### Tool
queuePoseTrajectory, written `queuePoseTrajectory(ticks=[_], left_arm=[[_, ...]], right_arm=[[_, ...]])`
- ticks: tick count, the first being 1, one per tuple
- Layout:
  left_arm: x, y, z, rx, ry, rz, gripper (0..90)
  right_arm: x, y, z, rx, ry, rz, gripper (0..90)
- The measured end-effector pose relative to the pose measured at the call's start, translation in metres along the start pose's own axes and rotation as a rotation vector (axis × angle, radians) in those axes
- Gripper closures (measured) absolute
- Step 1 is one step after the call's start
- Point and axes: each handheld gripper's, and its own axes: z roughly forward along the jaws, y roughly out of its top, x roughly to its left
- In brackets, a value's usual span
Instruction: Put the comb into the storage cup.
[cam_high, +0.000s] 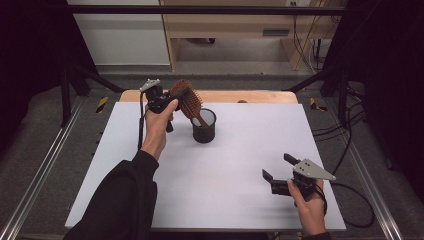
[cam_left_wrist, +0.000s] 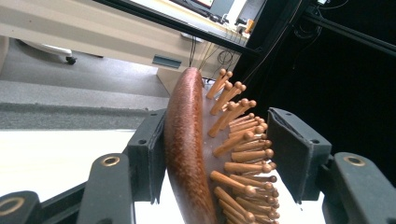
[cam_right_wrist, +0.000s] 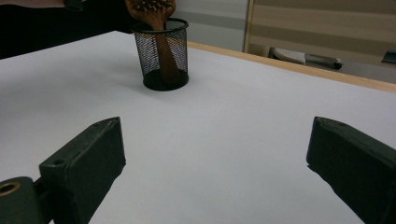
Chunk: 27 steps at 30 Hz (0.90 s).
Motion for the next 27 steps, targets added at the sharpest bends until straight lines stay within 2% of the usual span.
queuePoseTrajectory(ticks=[7, 21, 27], left_arm=[[0.0016, -0.0004, 0.0002, -0.002, 0.014, -0.004, 36.1], [0.0029, -0.0023, 0.0, -0.011, 0.004, -0.021, 27.4], [0.0018, -0.0016, -0.0007, -0.022, -0.004, -0.015, 25.7]], right_arm=[[-0.0001, -0.0001, 0.0, 0.001, 0.0, 0.001, 4.5], [0.0001, -0.0002, 0.0003, 0.003, 0.004, 0.0, 4.5], [0.0, -0.0002, 0.0005, 0.003, 0.004, -0.001, 4.5]])
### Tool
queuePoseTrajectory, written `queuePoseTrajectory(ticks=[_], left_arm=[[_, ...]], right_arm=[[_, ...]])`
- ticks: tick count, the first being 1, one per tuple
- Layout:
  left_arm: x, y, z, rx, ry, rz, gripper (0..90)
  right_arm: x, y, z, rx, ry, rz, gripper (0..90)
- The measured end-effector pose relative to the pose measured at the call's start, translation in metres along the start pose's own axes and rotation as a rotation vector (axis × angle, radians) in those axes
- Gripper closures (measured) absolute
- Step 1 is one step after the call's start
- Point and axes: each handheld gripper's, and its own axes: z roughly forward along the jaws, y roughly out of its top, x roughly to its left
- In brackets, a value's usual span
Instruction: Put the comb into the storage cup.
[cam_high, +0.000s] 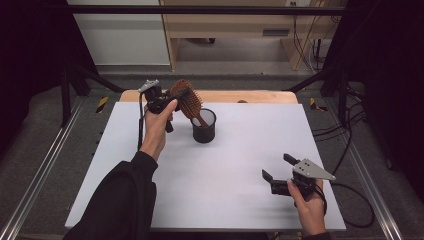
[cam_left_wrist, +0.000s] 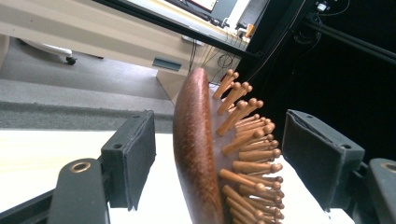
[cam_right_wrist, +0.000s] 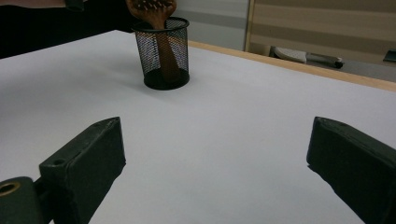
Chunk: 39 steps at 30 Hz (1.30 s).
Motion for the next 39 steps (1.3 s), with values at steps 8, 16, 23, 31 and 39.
queuePoseTrajectory(ticks=[8, 16, 23, 31, 39], left_arm=[[-0.004, -0.001, 0.001, 0.002, 0.001, 0.008, 17.5], [-0.005, 0.0, 0.0, -0.005, 0.015, 0.01, 8.4], [-0.005, -0.001, -0.005, -0.02, 0.017, 0.021, 7.0], [-0.01, -0.003, -0.011, -0.02, 0.011, 0.033, 6.1], [-0.009, -0.005, -0.016, -0.012, 0.033, 0.058, 5.9]], right_arm=[[0.0, 0.0, 0.0, 0.001, 0.001, 0.0, 4.4], [0.0, 0.0, 0.0, 0.002, 0.002, 0.001, 4.4], [0.0, 0.0, 0.0, 0.001, 0.001, 0.002, 4.4], [0.0, 0.0, 0.001, 0.002, -0.002, 0.001, 4.4], [0.0, 0.0, 0.001, 0.002, 0.0, 0.003, 4.3]])
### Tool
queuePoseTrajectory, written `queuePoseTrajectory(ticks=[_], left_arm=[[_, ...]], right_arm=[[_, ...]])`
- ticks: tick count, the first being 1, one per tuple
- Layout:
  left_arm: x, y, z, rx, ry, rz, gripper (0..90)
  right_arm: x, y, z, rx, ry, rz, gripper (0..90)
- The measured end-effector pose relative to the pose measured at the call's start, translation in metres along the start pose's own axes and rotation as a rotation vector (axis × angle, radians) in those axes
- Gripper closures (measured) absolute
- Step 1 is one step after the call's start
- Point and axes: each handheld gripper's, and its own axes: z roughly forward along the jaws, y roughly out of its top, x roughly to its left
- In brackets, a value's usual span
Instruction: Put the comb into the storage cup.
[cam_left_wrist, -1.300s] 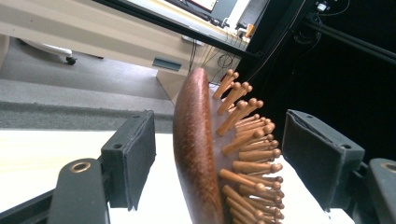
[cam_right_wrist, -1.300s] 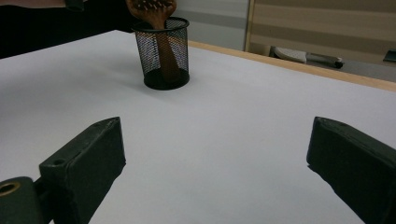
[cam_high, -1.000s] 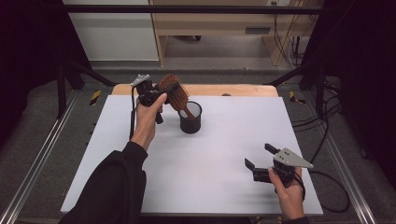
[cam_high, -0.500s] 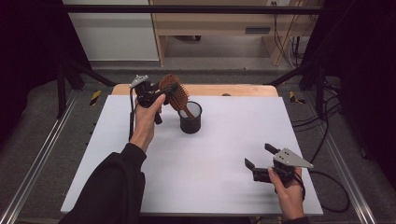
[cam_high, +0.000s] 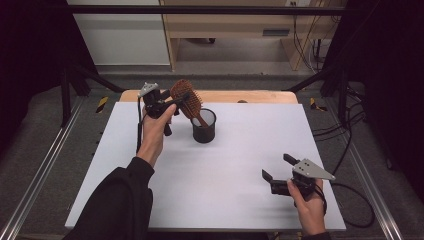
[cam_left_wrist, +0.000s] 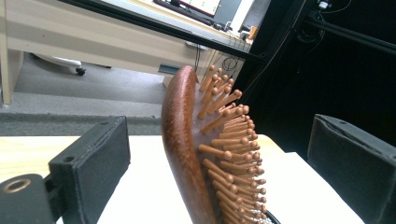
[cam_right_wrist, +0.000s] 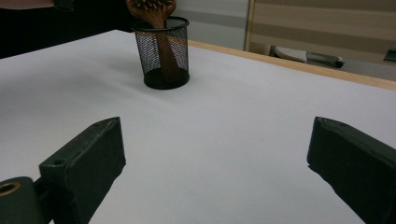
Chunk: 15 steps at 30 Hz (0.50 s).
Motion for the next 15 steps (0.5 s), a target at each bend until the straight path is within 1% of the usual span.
queuePoseTrajectory(ticks=[7, 9, 12, 15], left_arm=[[-0.001, -0.001, -0.005, -0.005, 0.016, 0.022, 5.9], [-0.001, -0.001, -0.007, -0.003, 0.016, 0.029, 5.8], [-0.003, -0.001, -0.009, -0.01, 0.015, 0.026, 5.8], [-0.005, -0.001, -0.011, -0.013, 0.011, 0.036, 5.7]], right_arm=[[-0.001, -0.001, 0.001, 0.004, 0.004, 0.008, 4.3], [-0.001, -0.001, 0.001, 0.004, 0.005, 0.008, 4.3], [-0.001, -0.001, 0.001, 0.002, 0.005, 0.012, 4.3], [-0.002, -0.001, 0.001, 0.001, 0.007, 0.013, 4.3]])
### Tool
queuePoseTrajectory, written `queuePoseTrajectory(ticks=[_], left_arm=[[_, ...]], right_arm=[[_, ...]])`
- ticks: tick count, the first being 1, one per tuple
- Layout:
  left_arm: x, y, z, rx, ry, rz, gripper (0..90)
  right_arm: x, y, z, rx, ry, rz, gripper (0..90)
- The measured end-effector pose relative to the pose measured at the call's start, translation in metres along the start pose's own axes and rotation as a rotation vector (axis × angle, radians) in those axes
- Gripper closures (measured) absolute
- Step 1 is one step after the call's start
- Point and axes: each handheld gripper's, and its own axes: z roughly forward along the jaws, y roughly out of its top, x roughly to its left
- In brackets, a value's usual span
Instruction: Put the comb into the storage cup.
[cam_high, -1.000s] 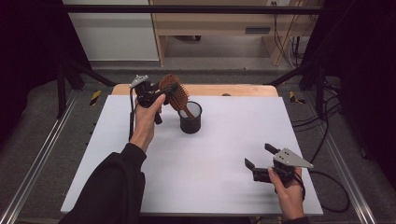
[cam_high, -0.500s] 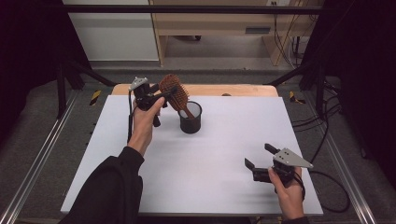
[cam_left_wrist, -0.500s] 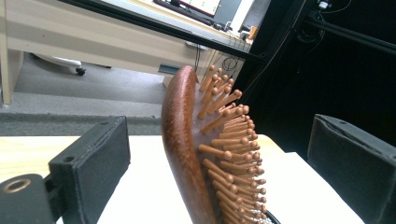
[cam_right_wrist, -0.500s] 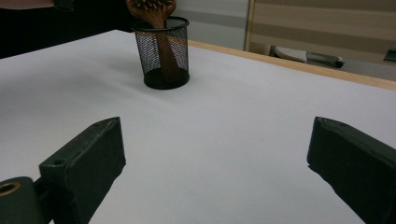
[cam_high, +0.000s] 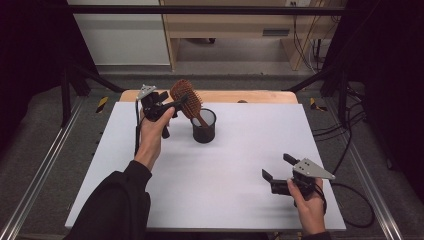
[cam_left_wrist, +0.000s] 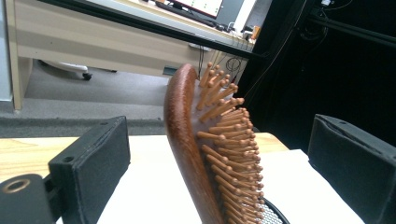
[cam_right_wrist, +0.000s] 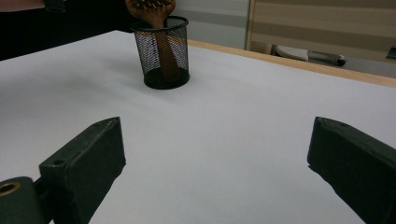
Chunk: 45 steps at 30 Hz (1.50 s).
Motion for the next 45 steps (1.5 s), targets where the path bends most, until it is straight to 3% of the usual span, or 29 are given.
queuePoseTrajectory(ticks=[12, 19, 24, 37, 45], left_arm=[[-0.005, 0.003, -0.01, -0.016, 0.026, -0.002, 1.2], [-0.007, 0.001, -0.022, -0.028, 0.032, 0.039, 1.2], [-0.005, 0.0, -0.029, -0.042, 0.053, 0.039, 1.3], [-0.003, -0.005, -0.045, -0.048, 0.048, 0.053, 1.4], [-0.002, -0.009, -0.055, -0.041, 0.043, 0.082, 1.3]], right_arm=[[0.001, 0.002, -0.001, -0.009, 0.002, -0.003, 4.3], [0.003, 0.002, -0.001, -0.006, 0.004, -0.012, 4.2], [0.003, 0.002, 0.0, -0.003, 0.002, -0.012, 4.2], [0.003, 0.002, 0.0, -0.006, 0.003, -0.01, 4.0], [0.003, 0.002, 0.0, -0.006, 0.005, -0.011, 4.0]])
